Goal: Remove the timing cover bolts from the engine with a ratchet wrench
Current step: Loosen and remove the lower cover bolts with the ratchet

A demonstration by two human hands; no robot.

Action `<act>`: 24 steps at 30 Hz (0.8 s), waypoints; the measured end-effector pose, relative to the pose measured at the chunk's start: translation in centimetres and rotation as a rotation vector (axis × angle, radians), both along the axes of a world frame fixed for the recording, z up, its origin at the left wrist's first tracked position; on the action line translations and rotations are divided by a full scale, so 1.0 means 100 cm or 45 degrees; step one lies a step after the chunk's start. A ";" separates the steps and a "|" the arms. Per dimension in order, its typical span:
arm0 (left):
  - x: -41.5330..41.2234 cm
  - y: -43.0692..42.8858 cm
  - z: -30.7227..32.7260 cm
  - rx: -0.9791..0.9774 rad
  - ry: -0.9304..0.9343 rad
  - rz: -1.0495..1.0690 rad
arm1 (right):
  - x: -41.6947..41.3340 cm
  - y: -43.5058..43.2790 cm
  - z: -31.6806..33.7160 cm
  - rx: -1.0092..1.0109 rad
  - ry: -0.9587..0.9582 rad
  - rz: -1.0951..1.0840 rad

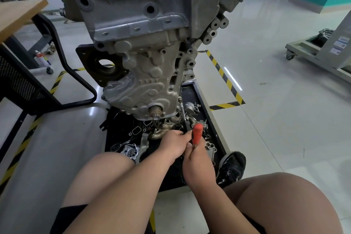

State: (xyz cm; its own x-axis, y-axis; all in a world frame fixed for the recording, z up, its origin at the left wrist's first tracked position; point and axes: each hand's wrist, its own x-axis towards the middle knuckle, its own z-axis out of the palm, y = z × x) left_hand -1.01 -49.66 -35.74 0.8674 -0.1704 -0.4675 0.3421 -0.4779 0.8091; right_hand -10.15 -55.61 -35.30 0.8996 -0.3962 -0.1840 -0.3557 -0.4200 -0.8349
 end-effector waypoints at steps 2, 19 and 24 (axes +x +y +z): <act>0.000 -0.001 -0.001 0.009 -0.004 -0.016 | 0.000 0.000 -0.001 -0.001 0.009 -0.043; -0.002 0.004 0.002 -0.005 0.063 -0.004 | 0.008 0.003 -0.006 1.034 -0.079 -0.386; -0.003 0.003 0.001 -0.018 0.097 -0.028 | 0.007 -0.002 0.001 1.308 -0.038 -0.429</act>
